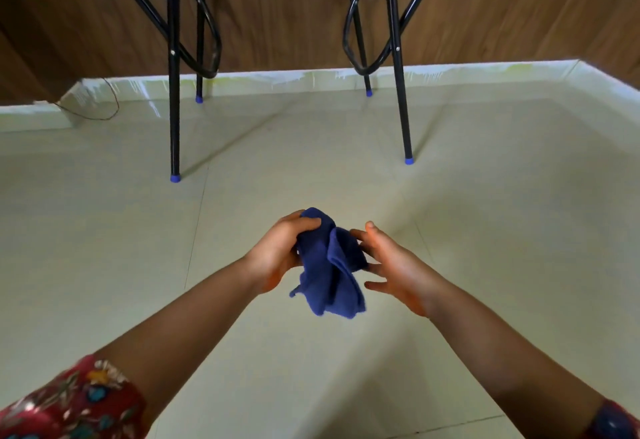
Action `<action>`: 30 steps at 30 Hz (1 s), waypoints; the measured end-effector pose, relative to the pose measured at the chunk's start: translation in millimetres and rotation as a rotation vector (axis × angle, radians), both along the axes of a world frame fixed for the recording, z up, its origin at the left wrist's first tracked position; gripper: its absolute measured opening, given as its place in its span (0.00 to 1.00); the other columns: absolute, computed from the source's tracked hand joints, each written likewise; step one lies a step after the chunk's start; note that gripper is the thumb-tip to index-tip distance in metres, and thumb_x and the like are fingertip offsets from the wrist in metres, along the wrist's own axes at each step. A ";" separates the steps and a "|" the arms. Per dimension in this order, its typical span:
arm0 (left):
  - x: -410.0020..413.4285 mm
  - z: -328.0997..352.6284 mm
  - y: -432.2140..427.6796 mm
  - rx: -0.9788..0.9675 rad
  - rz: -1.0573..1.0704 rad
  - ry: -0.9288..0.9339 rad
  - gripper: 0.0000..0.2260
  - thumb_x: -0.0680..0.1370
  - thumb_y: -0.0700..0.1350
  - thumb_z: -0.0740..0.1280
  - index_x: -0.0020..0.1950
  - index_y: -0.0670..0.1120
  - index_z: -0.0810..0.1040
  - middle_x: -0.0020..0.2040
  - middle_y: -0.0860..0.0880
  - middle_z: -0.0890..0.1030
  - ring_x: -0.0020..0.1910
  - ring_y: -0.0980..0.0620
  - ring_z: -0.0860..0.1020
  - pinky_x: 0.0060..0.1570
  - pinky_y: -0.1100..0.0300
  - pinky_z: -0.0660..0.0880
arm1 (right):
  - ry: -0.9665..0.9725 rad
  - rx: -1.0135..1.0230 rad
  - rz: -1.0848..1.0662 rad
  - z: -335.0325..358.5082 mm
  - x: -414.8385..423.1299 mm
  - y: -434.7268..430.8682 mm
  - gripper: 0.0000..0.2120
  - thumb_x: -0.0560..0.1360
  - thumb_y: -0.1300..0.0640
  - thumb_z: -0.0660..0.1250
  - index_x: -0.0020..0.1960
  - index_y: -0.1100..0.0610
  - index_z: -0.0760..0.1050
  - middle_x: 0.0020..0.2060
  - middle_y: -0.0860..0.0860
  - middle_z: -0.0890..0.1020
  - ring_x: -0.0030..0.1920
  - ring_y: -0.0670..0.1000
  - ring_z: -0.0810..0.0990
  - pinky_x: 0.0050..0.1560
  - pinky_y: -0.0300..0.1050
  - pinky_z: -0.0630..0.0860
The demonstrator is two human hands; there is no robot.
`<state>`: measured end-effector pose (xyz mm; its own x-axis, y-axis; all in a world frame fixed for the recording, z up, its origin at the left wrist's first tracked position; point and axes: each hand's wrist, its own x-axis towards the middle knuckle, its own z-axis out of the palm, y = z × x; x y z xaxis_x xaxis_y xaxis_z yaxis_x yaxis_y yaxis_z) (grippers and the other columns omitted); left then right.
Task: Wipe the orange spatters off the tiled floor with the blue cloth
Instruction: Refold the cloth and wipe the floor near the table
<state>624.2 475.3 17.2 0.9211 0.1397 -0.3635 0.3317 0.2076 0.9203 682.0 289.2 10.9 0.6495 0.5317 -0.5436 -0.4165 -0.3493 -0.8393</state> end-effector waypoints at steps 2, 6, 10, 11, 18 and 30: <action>3.3 5.4 11.1 -0.075 -0.015 -0.026 0.19 0.69 0.44 0.61 0.57 0.39 0.76 0.50 0.42 0.79 0.50 0.47 0.78 0.48 0.54 0.76 | -0.046 0.011 0.058 11.5 7.0 5.0 0.21 0.79 0.34 0.51 0.63 0.39 0.75 0.65 0.36 0.73 0.65 0.42 0.73 0.65 0.47 0.68; 9.5 23.5 27.8 -0.071 -0.071 -0.109 0.13 0.74 0.38 0.61 0.58 0.38 0.76 0.51 0.42 0.82 0.49 0.49 0.82 0.47 0.59 0.79 | -0.199 -0.016 0.179 30.1 17.6 23.0 0.14 0.82 0.46 0.57 0.60 0.52 0.75 0.52 0.39 0.79 0.49 0.30 0.76 0.46 0.29 0.71; 13.4 65.0 38.2 0.158 -0.144 -0.091 0.09 0.69 0.41 0.66 0.48 0.42 0.78 0.44 0.47 0.81 0.46 0.50 0.80 0.48 0.58 0.79 | -0.372 -0.066 0.122 54.4 29.7 45.1 0.10 0.77 0.58 0.67 0.58 0.52 0.75 0.51 0.48 0.82 0.56 0.60 0.81 0.54 0.54 0.78; 9.1 82.1 40.3 0.237 -0.162 -0.052 0.07 0.68 0.41 0.67 0.45 0.44 0.77 0.41 0.49 0.80 0.43 0.51 0.79 0.48 0.55 0.78 | -0.376 -0.119 0.143 66.5 30.0 47.4 0.14 0.76 0.59 0.68 0.61 0.50 0.74 0.52 0.48 0.82 0.56 0.60 0.80 0.55 0.55 0.78; -14.6 249.8 46.0 0.708 -0.266 -0.045 0.07 0.70 0.35 0.72 0.44 0.46 0.81 0.36 0.57 0.80 0.30 0.57 0.76 0.31 0.69 0.70 | -0.338 -0.085 0.339 212.0 13.5 60.1 0.19 0.69 0.59 0.75 0.57 0.46 0.77 0.57 0.43 0.81 0.60 0.42 0.77 0.58 0.41 0.73; -96.6 531.1 81.7 0.856 -0.179 0.048 0.19 0.60 0.65 0.70 0.33 0.49 0.73 0.28 0.55 0.71 0.28 0.58 0.66 0.32 0.58 0.67 | -0.558 0.161 0.162 571.9 -24.2 52.7 0.12 0.76 0.61 0.69 0.38 0.56 0.67 0.30 0.45 0.69 0.33 0.44 0.66 0.36 0.38 0.64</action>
